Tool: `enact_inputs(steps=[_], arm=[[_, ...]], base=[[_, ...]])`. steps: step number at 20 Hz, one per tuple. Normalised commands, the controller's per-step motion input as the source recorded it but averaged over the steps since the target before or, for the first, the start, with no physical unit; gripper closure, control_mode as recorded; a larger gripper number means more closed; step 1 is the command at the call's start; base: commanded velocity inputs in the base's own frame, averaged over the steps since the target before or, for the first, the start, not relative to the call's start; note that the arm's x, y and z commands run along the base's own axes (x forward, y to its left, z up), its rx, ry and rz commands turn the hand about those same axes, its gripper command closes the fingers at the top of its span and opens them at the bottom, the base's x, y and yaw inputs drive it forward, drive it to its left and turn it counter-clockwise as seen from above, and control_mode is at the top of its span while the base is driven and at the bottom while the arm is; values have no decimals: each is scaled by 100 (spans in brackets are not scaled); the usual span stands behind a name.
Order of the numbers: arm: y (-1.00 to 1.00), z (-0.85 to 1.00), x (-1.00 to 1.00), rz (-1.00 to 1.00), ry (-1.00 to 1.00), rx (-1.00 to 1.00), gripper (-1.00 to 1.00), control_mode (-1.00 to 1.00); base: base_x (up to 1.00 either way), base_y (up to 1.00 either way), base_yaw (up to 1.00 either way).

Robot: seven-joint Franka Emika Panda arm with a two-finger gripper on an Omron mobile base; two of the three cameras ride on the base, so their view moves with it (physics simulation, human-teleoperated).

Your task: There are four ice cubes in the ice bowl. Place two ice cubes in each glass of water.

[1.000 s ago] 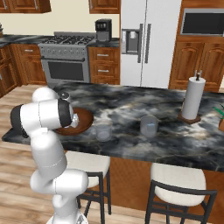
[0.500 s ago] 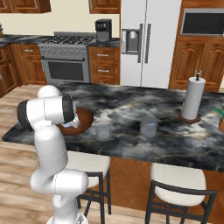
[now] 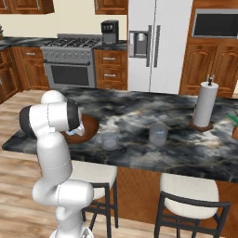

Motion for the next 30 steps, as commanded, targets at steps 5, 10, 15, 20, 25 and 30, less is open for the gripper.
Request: enact_inputs(steps=[5,10,15,20,25,30], arm=[[0,-26,0,-4,0,0,100,-100],[-9,1,-4,-8,0,3,100,-100],[-47,37,-13,-13,-3,18,100,-100],[-77,62,-20,-5,4,19,100,-100],[-84,59,-31,0,23,2,100,-100],[-55,85,-44,-6,23,0,100,-100]], base=[[0,0,0],[0,0,0],[0,0,0],[0,0,0],[0,0,0],[0,0,0]])
